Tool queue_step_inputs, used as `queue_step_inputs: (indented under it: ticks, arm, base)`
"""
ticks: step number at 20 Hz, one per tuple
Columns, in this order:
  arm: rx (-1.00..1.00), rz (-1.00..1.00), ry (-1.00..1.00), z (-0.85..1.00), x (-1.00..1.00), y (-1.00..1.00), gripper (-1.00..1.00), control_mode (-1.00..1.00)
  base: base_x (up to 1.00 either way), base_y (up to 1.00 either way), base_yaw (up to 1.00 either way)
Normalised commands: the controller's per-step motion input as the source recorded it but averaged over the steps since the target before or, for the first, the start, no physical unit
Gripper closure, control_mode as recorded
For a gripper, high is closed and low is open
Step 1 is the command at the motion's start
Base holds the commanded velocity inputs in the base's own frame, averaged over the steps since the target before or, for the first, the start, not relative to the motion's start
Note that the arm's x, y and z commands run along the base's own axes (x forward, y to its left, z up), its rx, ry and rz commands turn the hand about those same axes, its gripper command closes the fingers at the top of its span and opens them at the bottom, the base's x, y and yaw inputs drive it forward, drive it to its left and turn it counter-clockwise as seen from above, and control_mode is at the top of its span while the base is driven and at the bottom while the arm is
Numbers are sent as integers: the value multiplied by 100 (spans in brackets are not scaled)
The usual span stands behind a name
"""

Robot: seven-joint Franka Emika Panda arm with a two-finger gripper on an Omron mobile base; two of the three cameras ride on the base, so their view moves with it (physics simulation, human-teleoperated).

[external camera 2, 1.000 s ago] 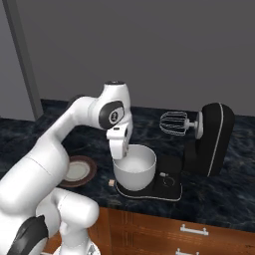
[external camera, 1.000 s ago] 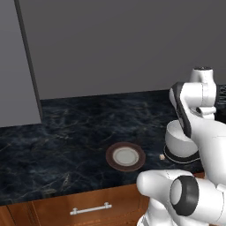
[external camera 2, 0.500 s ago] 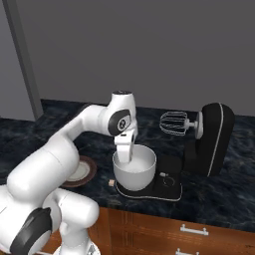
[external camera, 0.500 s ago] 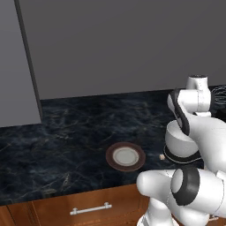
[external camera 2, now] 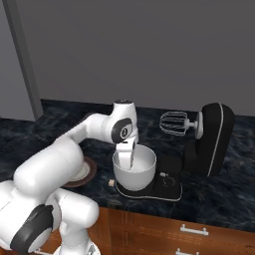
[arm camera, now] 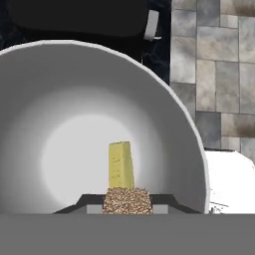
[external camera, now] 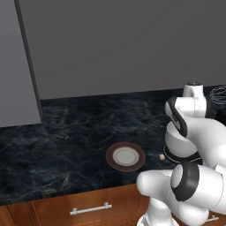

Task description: Add butter and sugar cubes to the stand mixer bowl and then turn on the stand mixer to begin making frosting.

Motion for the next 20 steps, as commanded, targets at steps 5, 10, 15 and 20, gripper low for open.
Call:
queue_step_inputs:
  ticks: [5, 10, 15, 20]
  arm:
    - [0, 0, 1, -32, -1, 0, -100, -100]
    - [0, 0, 0, -2, -12, 0, -100, -100]
    - [1, -2, -5, 16, -42, -1, -100, -100]
    - [0, -1, -11, 57, -36, 8, -100, -100]
  base:
    - [0, 0, 0]
    - [0, 0, 0]
    - [0, 0, 0]
    - [0, 0, 0]
